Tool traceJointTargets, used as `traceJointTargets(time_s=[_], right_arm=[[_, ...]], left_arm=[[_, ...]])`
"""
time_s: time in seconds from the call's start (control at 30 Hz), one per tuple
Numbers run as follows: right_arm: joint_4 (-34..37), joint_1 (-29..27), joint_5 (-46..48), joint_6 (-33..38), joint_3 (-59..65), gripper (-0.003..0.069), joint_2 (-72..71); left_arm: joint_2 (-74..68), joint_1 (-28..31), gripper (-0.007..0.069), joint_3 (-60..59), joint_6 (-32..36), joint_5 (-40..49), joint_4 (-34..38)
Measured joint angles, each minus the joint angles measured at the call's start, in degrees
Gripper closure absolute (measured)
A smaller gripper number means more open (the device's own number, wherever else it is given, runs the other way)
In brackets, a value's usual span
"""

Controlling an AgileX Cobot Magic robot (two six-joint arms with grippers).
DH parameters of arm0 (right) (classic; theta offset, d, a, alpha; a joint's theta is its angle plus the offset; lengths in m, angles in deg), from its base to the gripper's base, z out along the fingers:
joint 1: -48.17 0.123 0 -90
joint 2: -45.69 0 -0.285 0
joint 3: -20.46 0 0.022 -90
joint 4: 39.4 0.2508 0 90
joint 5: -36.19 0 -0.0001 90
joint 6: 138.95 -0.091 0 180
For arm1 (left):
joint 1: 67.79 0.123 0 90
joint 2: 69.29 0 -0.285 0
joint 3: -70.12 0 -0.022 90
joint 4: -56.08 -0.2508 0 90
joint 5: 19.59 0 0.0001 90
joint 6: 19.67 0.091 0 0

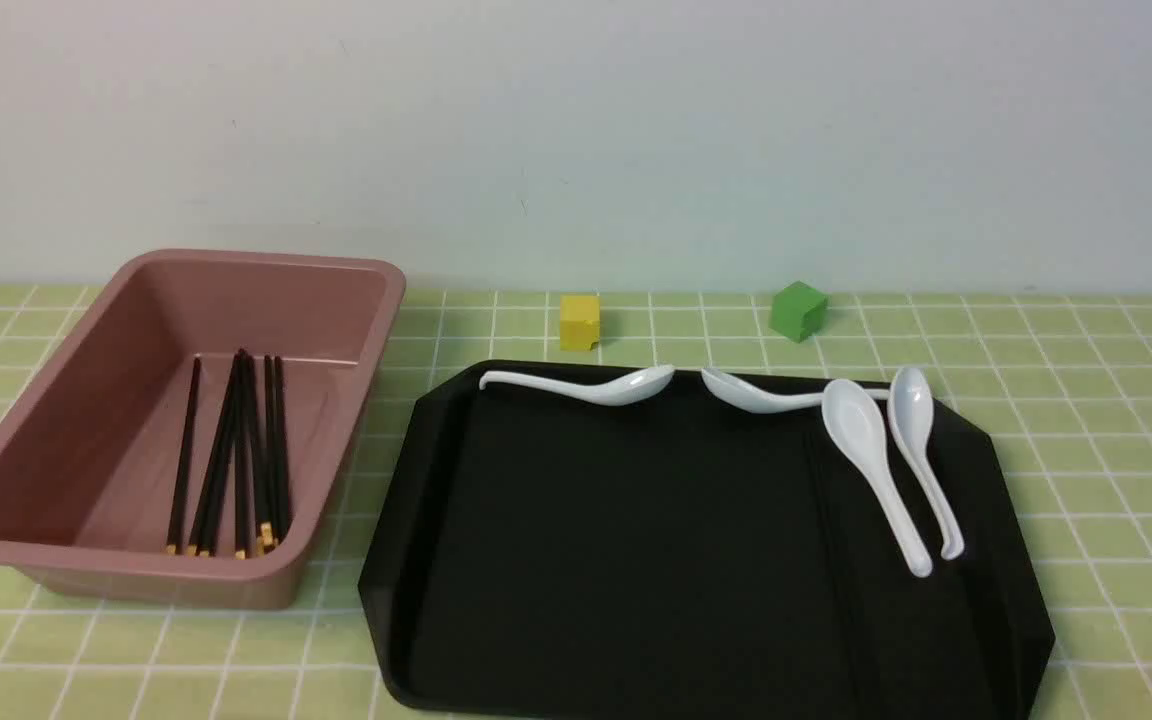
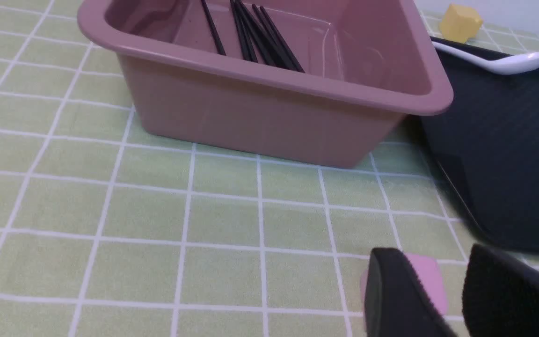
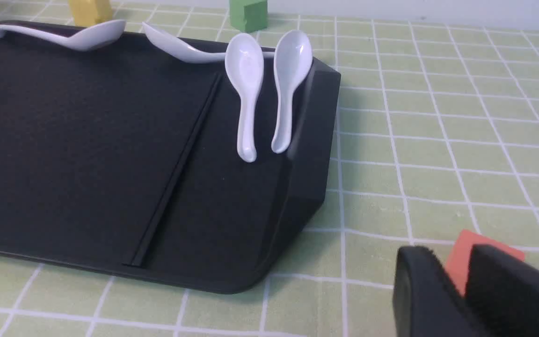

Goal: On green tablecloth take chopsticks from black tray and put them in box.
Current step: 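Move the gripper over the chopsticks on the black tray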

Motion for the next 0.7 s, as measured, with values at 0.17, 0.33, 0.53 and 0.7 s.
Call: traceJointTargets(time_s=[0.17, 0.33, 0.53, 0.7], right_arm=[[0.00, 0.00, 0.00, 0.00, 0.00, 0.0475, 0.00], [0.00, 0.00, 0.00, 0.00, 0.00, 0.0467, 0.00], [0.00, 0.00, 0.00, 0.00, 0.00, 0.0458, 0.00], [0.00, 0.00, 0.00, 0.00, 0.00, 0.0451, 0.00]], left_arm=[[0.00, 0.00, 0.0386, 0.00, 0.00, 0.00, 0.00], [0.00, 0.00, 0.0386, 0.00, 0.00, 0.00, 0.00], [0.00, 0.00, 0.0386, 0.00, 0.00, 0.00, 0.00], [0.00, 0.00, 0.0386, 0.00, 0.00, 0.00, 0.00]])
